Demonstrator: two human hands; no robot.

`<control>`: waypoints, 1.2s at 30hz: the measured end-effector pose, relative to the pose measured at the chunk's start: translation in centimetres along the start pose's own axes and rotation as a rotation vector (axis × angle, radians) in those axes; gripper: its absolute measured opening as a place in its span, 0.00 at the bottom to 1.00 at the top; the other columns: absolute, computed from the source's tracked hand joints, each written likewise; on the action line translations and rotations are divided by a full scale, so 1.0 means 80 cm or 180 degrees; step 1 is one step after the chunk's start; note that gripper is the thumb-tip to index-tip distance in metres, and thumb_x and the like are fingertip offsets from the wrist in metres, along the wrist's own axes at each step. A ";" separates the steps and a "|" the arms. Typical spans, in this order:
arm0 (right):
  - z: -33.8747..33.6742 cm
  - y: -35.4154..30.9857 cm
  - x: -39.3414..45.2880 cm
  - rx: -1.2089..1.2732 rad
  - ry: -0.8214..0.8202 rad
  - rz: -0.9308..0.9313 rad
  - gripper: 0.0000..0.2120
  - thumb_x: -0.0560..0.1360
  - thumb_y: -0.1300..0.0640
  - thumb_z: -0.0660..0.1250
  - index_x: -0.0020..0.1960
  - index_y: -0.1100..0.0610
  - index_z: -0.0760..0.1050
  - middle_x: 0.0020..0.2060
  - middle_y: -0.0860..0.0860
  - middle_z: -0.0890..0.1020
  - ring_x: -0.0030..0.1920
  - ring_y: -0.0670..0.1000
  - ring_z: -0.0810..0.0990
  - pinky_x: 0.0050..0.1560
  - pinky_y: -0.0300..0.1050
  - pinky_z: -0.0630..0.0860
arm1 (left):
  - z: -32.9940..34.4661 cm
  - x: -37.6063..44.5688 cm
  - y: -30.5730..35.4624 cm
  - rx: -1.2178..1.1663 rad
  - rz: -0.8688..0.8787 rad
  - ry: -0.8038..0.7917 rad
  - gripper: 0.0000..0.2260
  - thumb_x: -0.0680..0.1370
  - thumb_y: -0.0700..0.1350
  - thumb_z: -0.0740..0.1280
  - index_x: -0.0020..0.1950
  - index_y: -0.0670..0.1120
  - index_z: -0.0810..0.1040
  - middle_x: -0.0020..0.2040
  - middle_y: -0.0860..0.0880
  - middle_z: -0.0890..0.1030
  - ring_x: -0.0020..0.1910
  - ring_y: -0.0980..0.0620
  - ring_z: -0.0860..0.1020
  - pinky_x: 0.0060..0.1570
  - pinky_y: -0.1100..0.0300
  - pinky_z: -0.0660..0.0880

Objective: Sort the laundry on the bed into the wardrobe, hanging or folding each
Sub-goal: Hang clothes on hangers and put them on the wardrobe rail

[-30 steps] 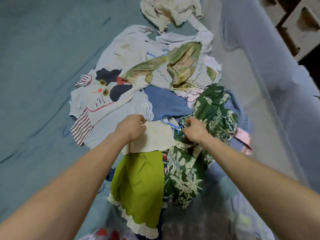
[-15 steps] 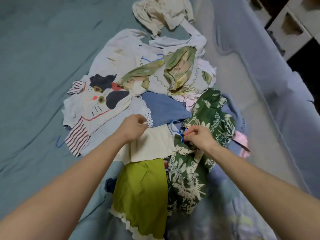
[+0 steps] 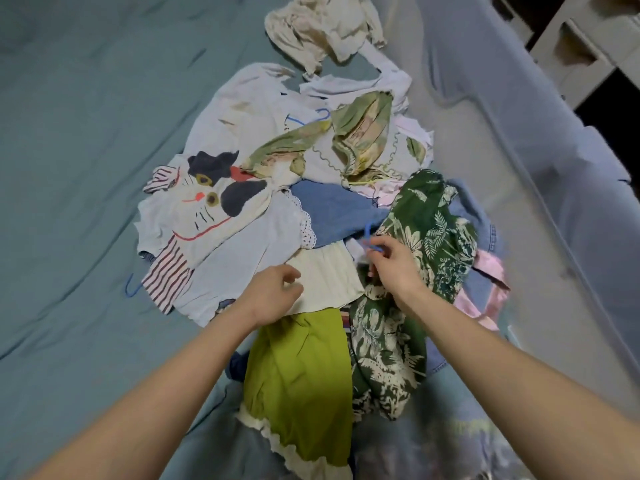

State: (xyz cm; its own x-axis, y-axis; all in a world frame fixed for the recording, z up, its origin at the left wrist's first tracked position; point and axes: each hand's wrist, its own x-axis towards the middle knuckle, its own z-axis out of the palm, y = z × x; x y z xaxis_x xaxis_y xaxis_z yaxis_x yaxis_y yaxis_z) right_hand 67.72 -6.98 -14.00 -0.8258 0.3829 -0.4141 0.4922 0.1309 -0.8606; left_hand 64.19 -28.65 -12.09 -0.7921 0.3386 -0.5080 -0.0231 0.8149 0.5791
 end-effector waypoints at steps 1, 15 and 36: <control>-0.018 -0.010 -0.013 -0.0006 0.0076 -0.0147 0.08 0.81 0.63 0.59 0.56 0.63 0.75 0.31 0.53 0.75 0.25 0.45 0.71 0.28 0.35 0.70 | -0.003 -0.005 0.002 -0.0046 -0.0007 0.0009 0.15 0.79 0.45 0.65 0.65 0.44 0.76 0.62 0.48 0.78 0.62 0.49 0.75 0.64 0.56 0.69; -0.296 -0.196 -0.205 0.0699 0.0833 -0.1010 0.08 0.80 0.63 0.61 0.43 0.63 0.67 0.35 0.63 0.83 0.18 0.46 0.65 0.20 0.35 0.64 | -0.003 -0.109 0.307 -0.1141 0.1162 0.0141 0.29 0.77 0.54 0.68 0.75 0.50 0.62 0.74 0.52 0.65 0.73 0.52 0.63 0.72 0.51 0.61; -0.929 -0.072 -0.356 0.0573 0.2091 -0.1548 0.10 0.80 0.61 0.60 0.41 0.60 0.74 0.27 0.56 0.78 0.19 0.45 0.62 0.21 0.35 0.58 | 0.338 -0.214 0.802 -0.0909 0.1947 -0.0870 0.12 0.74 0.48 0.73 0.49 0.40 0.80 0.41 0.45 0.84 0.36 0.53 0.79 0.33 0.62 0.74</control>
State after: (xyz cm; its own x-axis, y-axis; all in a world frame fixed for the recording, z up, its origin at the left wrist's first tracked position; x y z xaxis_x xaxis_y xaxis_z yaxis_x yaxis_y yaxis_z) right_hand 108.86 49.30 24.76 -0.5788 0.7839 0.2247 0.0251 0.2926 -0.9559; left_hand 92.74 30.54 16.51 -0.5343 0.8301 -0.1597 0.1871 0.3004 0.9353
